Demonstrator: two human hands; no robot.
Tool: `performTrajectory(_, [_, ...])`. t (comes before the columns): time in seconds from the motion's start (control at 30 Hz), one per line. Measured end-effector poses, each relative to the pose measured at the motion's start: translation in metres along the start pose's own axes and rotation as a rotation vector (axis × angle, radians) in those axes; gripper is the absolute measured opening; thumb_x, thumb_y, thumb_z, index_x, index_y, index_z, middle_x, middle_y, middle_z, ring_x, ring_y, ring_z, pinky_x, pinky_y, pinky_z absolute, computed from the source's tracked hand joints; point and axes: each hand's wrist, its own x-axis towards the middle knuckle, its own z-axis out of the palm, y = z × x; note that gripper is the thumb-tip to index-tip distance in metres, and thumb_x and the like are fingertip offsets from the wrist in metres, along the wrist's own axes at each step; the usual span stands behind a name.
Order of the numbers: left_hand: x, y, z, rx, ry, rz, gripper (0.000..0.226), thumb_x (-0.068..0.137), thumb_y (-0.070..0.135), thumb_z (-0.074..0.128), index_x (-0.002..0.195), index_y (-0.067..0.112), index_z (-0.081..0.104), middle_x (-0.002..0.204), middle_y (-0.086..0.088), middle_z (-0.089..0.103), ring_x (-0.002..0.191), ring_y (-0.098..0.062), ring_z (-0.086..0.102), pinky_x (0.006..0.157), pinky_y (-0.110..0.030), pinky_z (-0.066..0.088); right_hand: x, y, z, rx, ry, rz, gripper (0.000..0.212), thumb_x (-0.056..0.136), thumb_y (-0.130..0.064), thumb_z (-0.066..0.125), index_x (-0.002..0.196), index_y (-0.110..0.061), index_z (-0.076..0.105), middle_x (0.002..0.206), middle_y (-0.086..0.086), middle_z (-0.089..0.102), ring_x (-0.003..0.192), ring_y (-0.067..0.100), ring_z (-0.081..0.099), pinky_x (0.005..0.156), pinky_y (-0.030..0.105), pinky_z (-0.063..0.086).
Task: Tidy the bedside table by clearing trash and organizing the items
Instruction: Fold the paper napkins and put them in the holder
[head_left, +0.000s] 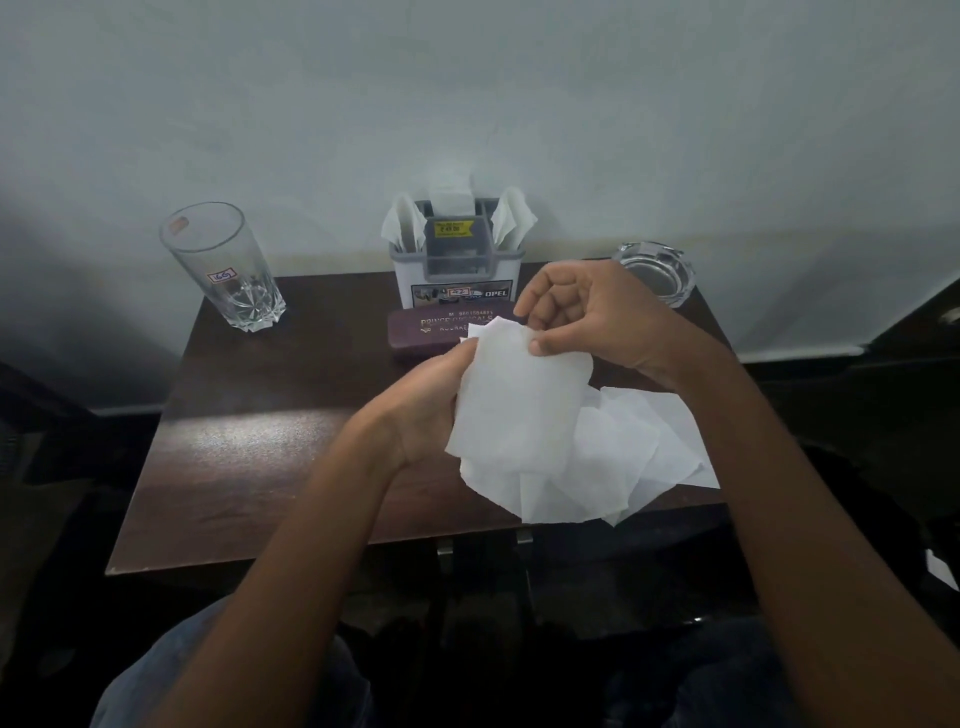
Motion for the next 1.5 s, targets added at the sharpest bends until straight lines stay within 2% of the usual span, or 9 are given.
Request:
performTrajectory(0.23, [-0.001,0.0,0.0,0.004,-0.128,-0.116,0.071,0.086,0.07,0.027,0.1,0.013,0.068,0.09,-0.004,0.075,0.078,-0.018,0.072,0.066,-0.028,0.056,0.003,0.006,0.005,-0.062,0.047,0.018,0.035,0.072,0.006,0.07,0.101,-0.011,0.064,0.076,0.008,0.067,0.064,0.015,0.058,0.059,0.015,0.049])
performTrajectory(0.37, [-0.001,-0.002,-0.002,0.127,-0.096,-0.08,0.05,0.082,0.057,0.055,0.108,0.016,0.067,0.105,-0.005,0.072,0.096,-0.021,0.068,0.088,-0.038,0.052,0.005,0.009,0.011,-0.066,0.033,0.014,0.036,0.072,0.009,0.068,0.102,-0.01,0.064,0.078,0.01,0.068,0.063,0.012,0.058,0.064,0.021,0.048])
performTrajectory(0.5, [-0.004,-0.001,-0.002,0.187,0.143,-0.044,0.021,0.085,0.02,0.065,0.102,0.007,0.064,0.093,-0.008,0.07,0.083,-0.024,0.066,0.075,-0.035,0.055,0.009,0.018,0.013,-0.005,0.19,0.021,0.026,0.079,-0.005,0.068,0.103,-0.014,0.062,0.079,0.002,0.067,0.061,0.004,0.057,0.067,0.018,0.047])
performTrajectory(0.6, [0.0,0.005,-0.011,0.063,0.504,0.237,0.009,0.089,0.01,0.058,0.096,0.006,0.06,0.085,-0.007,0.065,0.067,-0.018,0.061,0.049,-0.023,0.052,0.013,0.031,0.014,0.085,0.362,0.123,0.015,0.084,-0.01,0.064,0.099,-0.009,0.064,0.078,0.003,0.063,0.061,0.013,0.058,0.068,0.026,0.048])
performTrajectory(0.73, [0.001,0.013,-0.028,-0.16,0.78,0.474,0.007,0.091,0.01,0.055,0.097,0.009,0.057,0.08,0.002,0.06,0.075,-0.017,0.06,0.065,-0.027,0.054,0.016,0.049,0.03,-0.134,0.268,0.223,0.011,0.081,-0.005,0.064,0.091,-0.006,0.068,0.075,0.001,0.061,0.065,0.012,0.056,0.067,0.024,0.044])
performTrajectory(0.87, [0.0,0.014,-0.027,-0.267,0.774,0.454,0.014,0.09,0.011,0.056,0.078,0.017,0.054,0.078,0.004,0.06,0.08,-0.019,0.061,0.087,-0.041,0.052,0.016,0.062,0.056,-0.43,0.059,0.247,0.01,0.076,-0.009,0.065,0.084,-0.015,0.066,0.075,-0.005,0.055,0.082,0.023,0.059,0.074,0.032,0.048])
performTrajectory(1.07, [0.003,0.012,-0.027,-0.291,0.718,0.423,0.003,0.091,0.011,0.055,0.091,0.014,0.056,0.081,0.002,0.062,0.075,-0.015,0.061,0.078,-0.036,0.053,0.014,0.063,0.069,-0.555,0.077,0.21,0.019,0.076,-0.004,0.054,0.067,-0.021,0.058,0.079,-0.003,0.056,0.085,0.022,0.053,0.079,0.034,0.042])
performTrajectory(1.33, [0.004,0.01,-0.027,-0.26,0.658,0.39,0.011,0.091,0.011,0.055,0.081,0.015,0.056,0.08,0.001,0.062,0.071,-0.013,0.06,0.067,-0.028,0.052,0.009,0.036,0.035,0.036,0.113,0.142,0.021,0.075,0.012,0.064,0.069,-0.008,0.06,0.062,0.003,0.058,0.046,-0.003,0.052,0.045,0.012,0.04])
performTrajectory(1.5, [0.004,0.009,-0.026,-0.143,0.64,0.366,0.003,0.089,0.015,0.057,0.088,0.013,0.059,0.084,-0.001,0.064,0.084,-0.022,0.063,0.078,-0.036,0.053,0.004,0.013,0.023,0.076,0.038,0.051,0.019,0.072,0.007,0.07,0.073,-0.011,0.064,0.069,0.003,0.064,0.065,0.016,0.058,0.066,0.042,0.05])
